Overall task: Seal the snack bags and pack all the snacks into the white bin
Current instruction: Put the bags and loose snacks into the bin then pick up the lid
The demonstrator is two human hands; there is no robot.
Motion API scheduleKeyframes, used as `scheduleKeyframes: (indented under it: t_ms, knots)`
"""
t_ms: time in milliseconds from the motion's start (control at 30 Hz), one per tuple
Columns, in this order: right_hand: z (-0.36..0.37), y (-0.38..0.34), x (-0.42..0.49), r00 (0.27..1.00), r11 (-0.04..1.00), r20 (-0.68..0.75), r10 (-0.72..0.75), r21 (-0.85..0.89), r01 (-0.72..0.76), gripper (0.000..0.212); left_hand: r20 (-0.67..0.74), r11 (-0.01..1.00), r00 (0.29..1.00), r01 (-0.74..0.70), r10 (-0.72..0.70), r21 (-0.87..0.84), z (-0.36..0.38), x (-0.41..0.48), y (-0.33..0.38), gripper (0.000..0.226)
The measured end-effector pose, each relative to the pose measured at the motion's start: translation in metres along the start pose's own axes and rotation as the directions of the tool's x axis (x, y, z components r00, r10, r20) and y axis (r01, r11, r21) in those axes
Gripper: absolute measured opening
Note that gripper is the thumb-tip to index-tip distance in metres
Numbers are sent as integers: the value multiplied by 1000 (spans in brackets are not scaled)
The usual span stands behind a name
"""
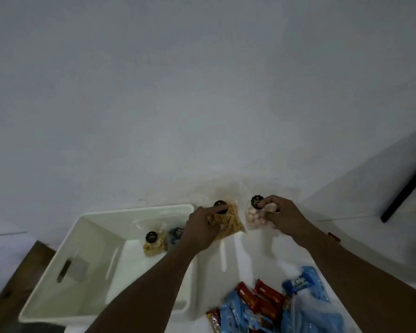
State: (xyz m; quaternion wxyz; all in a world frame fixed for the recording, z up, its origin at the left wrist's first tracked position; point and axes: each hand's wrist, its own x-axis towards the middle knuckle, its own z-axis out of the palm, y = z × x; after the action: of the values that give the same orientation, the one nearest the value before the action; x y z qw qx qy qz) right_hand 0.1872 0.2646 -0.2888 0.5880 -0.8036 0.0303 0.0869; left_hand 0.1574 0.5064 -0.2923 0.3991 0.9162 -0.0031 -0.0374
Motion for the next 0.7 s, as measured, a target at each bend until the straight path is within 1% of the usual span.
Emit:
scheduleKeyframes:
  t_ms: [100, 167, 300, 400, 500, 600, 700]
  knots:
    - [44, -48, -16, 996, 996, 5, -84, -16, 84, 15, -64, 999, 998, -10, 12, 36, -60, -27, -14, 57]
    - [82, -70, -28, 993, 993, 34, -110, -35, 111, 17, -97, 998, 995, 19, -14, 57, -97, -49, -36, 58]
    - [163, -91, -47, 989, 995, 113, -90, -35, 94, 23, -94, 989, 990, 114, -105, 98, -146, -86, -97, 57]
    - [219, -86, -56, 989, 995, 137, -54, -76, 65, 26, -64, 984, 986, 156, -151, 88, -159, -102, -139, 57]
    - [264, -66, -58, 994, 990, 109, 4, -142, 12, 26, -17, 980, 983, 184, -183, 79, -157, -102, -170, 58]
    - [290, -39, -50, 997, 979, 47, 57, -200, -46, 21, 47, 982, 983, 177, -180, 68, -150, -90, -196, 55]
    - [304, -17, -35, 987, 965, 8, 163, -210, -157, 22, 112, 985, 981, 148, -157, 85, -141, -70, -217, 56]
